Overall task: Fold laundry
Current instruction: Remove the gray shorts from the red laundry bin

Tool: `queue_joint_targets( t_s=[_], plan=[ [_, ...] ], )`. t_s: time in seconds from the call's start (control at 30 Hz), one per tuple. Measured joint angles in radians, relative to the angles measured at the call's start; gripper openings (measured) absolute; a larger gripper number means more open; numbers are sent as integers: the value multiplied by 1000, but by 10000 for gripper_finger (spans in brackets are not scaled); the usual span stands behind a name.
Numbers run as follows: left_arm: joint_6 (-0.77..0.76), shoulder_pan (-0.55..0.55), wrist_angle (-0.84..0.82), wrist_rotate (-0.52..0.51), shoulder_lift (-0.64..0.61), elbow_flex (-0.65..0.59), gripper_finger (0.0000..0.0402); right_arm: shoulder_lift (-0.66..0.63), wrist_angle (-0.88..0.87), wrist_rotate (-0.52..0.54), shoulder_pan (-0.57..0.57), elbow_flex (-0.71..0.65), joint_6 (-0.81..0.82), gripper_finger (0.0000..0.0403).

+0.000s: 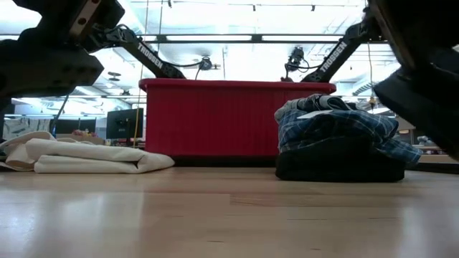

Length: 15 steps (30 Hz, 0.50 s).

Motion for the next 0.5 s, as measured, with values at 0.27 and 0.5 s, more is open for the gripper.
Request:
queue_joint_targets(
  t_s=[0.27,0.5],
  plan=[
    [1,4,2,-4,0,0,260,25,171,-134,23,1,109,364],
    [9,1,3,-4,0,0,247,28,194,-148,32,2,136,330]
  ],
)
